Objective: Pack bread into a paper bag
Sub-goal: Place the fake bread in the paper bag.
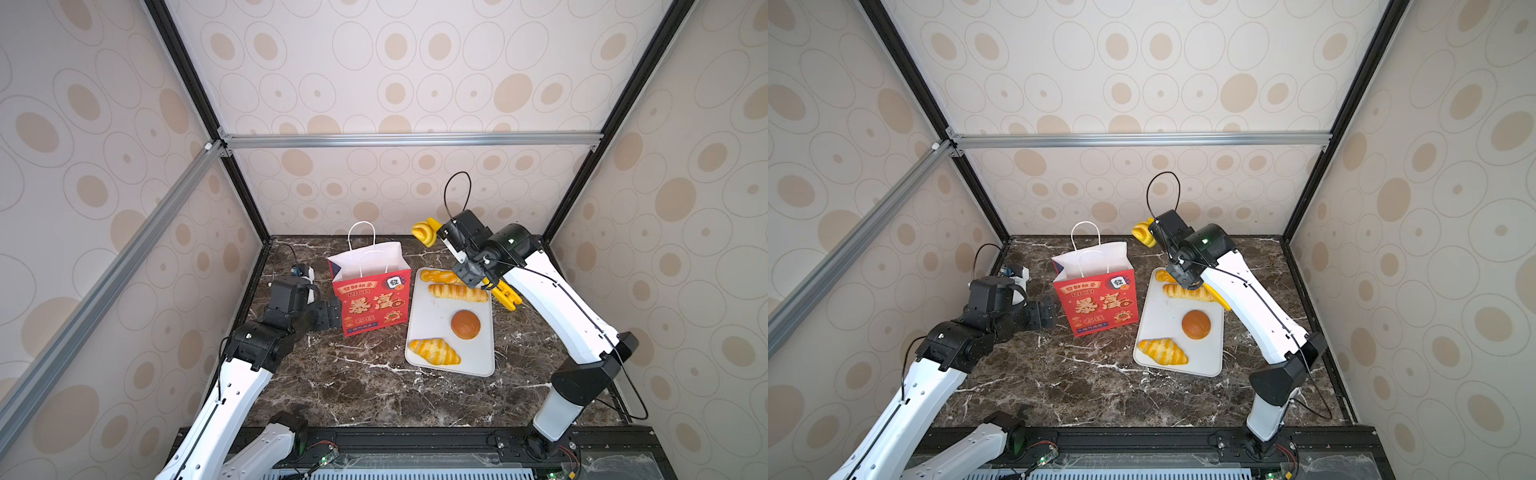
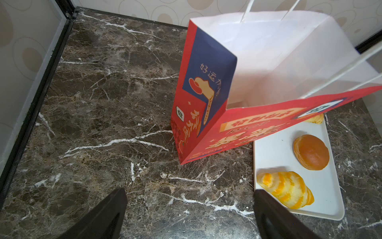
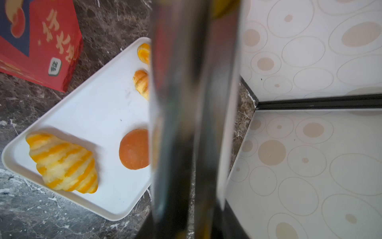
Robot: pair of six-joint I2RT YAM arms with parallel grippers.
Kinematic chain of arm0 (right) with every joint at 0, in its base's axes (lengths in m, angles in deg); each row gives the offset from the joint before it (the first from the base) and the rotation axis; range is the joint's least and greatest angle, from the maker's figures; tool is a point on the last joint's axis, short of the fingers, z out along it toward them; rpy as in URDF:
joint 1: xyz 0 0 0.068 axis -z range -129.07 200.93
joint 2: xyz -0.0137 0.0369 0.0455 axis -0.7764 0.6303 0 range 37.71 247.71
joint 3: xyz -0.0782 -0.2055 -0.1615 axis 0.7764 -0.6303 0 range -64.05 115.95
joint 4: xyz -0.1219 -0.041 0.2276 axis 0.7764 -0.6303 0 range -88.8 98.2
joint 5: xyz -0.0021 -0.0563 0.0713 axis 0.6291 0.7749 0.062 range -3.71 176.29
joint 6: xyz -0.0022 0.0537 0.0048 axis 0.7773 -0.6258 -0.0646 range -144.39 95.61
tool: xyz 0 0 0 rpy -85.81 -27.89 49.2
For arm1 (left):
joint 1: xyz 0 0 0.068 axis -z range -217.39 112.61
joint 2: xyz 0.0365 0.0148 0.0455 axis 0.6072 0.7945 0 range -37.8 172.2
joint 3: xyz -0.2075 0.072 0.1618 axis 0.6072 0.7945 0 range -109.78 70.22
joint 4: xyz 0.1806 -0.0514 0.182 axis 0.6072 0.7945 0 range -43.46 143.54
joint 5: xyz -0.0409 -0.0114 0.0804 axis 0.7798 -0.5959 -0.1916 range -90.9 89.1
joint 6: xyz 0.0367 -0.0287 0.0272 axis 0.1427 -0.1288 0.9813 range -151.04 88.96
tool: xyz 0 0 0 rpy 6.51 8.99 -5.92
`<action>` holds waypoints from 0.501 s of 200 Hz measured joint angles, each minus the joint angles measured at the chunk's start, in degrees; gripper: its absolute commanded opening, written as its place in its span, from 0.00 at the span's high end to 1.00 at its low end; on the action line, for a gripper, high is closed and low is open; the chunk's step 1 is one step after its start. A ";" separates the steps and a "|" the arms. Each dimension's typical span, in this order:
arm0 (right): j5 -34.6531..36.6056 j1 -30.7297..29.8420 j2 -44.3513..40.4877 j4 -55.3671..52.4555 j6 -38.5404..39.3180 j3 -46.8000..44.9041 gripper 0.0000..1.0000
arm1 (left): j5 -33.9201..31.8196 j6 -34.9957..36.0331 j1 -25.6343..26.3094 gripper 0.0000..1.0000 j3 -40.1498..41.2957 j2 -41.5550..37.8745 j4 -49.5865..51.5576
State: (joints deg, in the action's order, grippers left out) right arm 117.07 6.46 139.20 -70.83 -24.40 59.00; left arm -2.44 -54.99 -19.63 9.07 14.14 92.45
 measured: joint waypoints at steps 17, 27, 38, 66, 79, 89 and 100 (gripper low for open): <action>-0.44 -0.68 3.78 -1.22 0.74 4.39 0.92 | 0.00 0.00 0.00 0.01 0.02 0.00 0.00; -0.61 -1.62 5.70 -1.99 1.01 5.70 0.92 | 0.00 0.02 0.00 0.01 0.02 0.00 0.00; -1.03 -2.80 7.41 -2.69 1.27 6.60 0.93 | 0.00 0.04 0.00 0.01 0.02 0.00 0.00; -1.62 -6.08 11.76 -3.32 1.31 9.94 0.93 | 0.04 0.09 0.00 0.02 0.04 0.00 0.00; -1.55 -7.21 12.76 -3.34 1.25 10.73 0.93 | 0.09 0.17 0.00 0.01 0.04 0.00 0.00; -1.49 -8.04 13.27 -3.43 1.11 11.08 0.93 | 0.15 0.22 0.00 0.01 0.04 0.00 0.00; -1.01 -8.72 13.60 -3.54 0.94 11.43 0.93 | 0.17 0.24 0.00 0.02 0.04 0.00 0.00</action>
State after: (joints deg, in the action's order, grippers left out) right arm 116.07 -2.26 152.79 -74.37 -23.46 70.43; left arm -2.26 -54.75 -19.63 9.11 14.14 92.45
